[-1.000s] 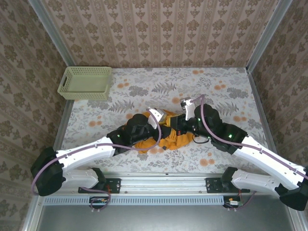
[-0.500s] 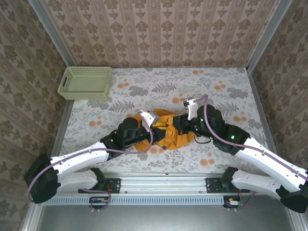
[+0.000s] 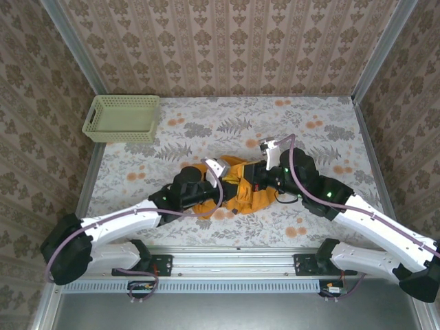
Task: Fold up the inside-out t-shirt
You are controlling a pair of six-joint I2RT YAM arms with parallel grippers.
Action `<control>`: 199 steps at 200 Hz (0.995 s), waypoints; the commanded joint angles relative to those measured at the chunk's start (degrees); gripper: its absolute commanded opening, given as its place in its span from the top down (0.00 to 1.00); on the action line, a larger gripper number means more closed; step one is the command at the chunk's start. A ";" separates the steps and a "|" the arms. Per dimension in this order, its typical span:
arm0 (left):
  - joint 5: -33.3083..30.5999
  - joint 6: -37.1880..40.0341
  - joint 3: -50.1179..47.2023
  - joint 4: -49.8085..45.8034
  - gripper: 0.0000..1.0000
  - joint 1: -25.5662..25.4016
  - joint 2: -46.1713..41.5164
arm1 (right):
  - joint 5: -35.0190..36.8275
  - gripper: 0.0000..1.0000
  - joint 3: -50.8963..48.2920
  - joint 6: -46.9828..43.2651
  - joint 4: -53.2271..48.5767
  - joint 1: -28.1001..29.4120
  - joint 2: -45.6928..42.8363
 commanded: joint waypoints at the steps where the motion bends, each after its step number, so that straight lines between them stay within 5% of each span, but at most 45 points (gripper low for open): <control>1: 0.22 -1.12 3.13 2.19 0.73 -0.29 1.35 | -1.84 1.00 -0.83 0.99 3.22 0.16 -0.16; 92: -3.12 -2.45 6.30 7.55 0.52 -1.77 6.19 | 1.15 1.00 -6.39 3.81 7.06 0.15 -2.98; 148: -4.95 -0.42 8.00 3.77 0.90 -3.39 5.87 | 6.43 1.00 -6.19 4.10 3.35 -0.54 -3.84; 199: -8.68 1.68 7.65 -4.20 1.00 -7.72 0.99 | 6.67 1.00 -4.89 4.49 0.33 -8.48 -1.30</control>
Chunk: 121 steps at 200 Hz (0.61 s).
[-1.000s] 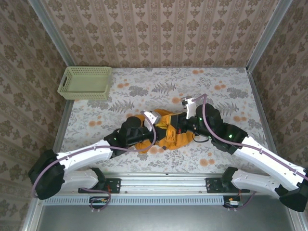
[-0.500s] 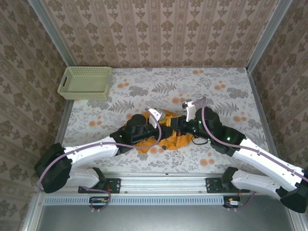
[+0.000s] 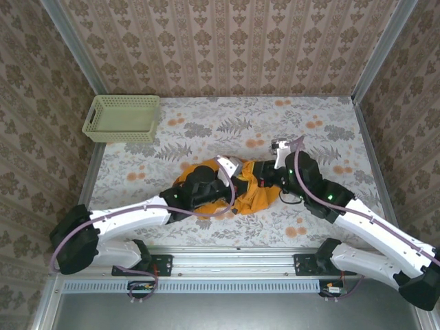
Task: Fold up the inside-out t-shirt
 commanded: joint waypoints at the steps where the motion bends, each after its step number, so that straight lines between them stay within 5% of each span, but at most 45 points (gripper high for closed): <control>1: -2.20 1.55 1.21 -3.78 1.00 -1.25 -3.28 | 1.47 1.00 1.57 0.45 -2.10 -3.16 1.50; 58: -6.14 1.25 0.85 -9.21 1.00 -0.38 -8.74 | -0.04 0.94 3.57 -3.26 -2.24 -3.59 5.64; 101: -7.73 1.27 6.39 -20.57 1.00 3.62 -11.04 | -1.19 0.43 -2.34 -9.16 -2.15 -3.59 -1.58; 121: -9.96 3.05 10.23 -26.76 1.00 3.89 -11.35 | -6.47 0.28 -9.87 -11.40 4.76 -3.51 -4.34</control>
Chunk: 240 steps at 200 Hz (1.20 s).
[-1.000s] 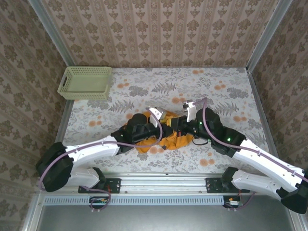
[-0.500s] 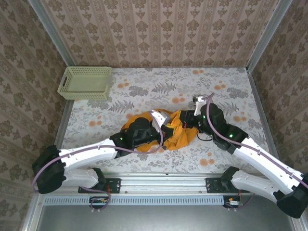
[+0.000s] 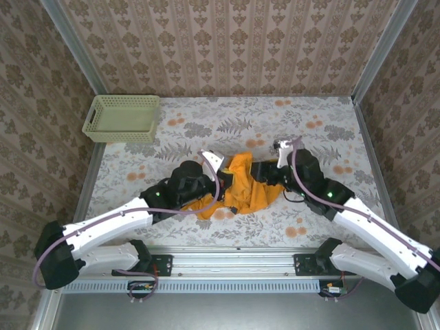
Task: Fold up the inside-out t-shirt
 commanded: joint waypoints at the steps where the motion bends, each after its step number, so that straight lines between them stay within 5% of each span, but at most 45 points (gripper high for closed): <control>1: -3.30 2.59 5.72 -8.69 1.00 0.59 -1.83 | -5.09 0.27 -6.96 -4.43 5.45 -0.12 -2.90; 20: -5.22 3.91 9.45 -14.33 1.00 0.57 -1.18 | -9.17 0.22 -11.30 -6.05 11.66 1.84 -0.38; 66: -9.05 5.33 15.45 -23.60 1.00 0.53 -1.09 | -3.88 0.24 -9.48 -8.65 16.12 6.40 11.01; 79: -10.76 6.00 17.13 -26.43 1.00 0.60 -1.08 | -0.51 0.34 -7.29 -8.35 14.66 6.48 14.86; 123: -23.68 9.26 21.75 -37.03 1.00 0.77 -1.75 | 14.05 1.00 -6.09 -6.61 7.77 5.71 14.87; 174: -31.01 9.90 21.66 -40.74 1.00 1.60 -1.53 | 17.98 1.00 -1.93 -10.09 -5.00 5.66 2.69; 195: -26.43 7.59 20.89 -39.78 1.00 3.35 -0.25 | 18.66 1.00 2.87 -11.90 -12.03 5.69 -1.55; 240: -0.16 -1.49 14.82 -31.22 1.00 11.13 6.53 | 13.28 1.00 10.06 -13.69 -19.78 7.27 -1.18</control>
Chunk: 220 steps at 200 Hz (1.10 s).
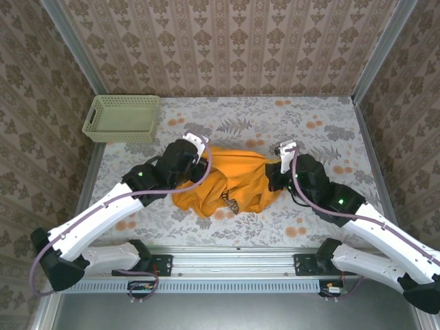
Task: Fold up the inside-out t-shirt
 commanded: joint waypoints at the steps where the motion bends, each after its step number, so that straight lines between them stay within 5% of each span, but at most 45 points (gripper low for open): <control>1: 13.98 -6.93 -3.85 3.50 1.00 4.28 3.94 | -0.72 1.00 2.74 -2.30 -8.49 1.13 1.03; 15: 17.48 -10.15 -6.73 5.60 0.96 7.58 4.58 | -0.41 1.00 3.85 -2.27 -9.91 1.57 3.89; 60: 20.84 -15.08 -16.37 12.34 0.54 12.56 -1.39 | 2.24 1.00 8.61 -1.23 -12.68 4.99 15.50; 100: 26.43 -20.53 -28.59 28.54 0.44 12.29 -7.59 | -2.74 1.00 9.35 1.19 -5.98 5.19 14.01; 152: 34.46 -21.80 -32.34 43.62 0.25 11.85 -1.52 | -3.09 1.00 11.13 1.95 -6.66 5.19 15.07; 185: 37.90 -21.95 -28.74 48.90 0.34 11.60 5.01 | -5.39 1.00 10.82 2.13 -5.40 5.13 14.27; 220: 34.11 -16.80 -22.03 41.36 0.81 10.58 4.86 | -0.55 1.00 11.56 4.19 -8.04 4.23 13.55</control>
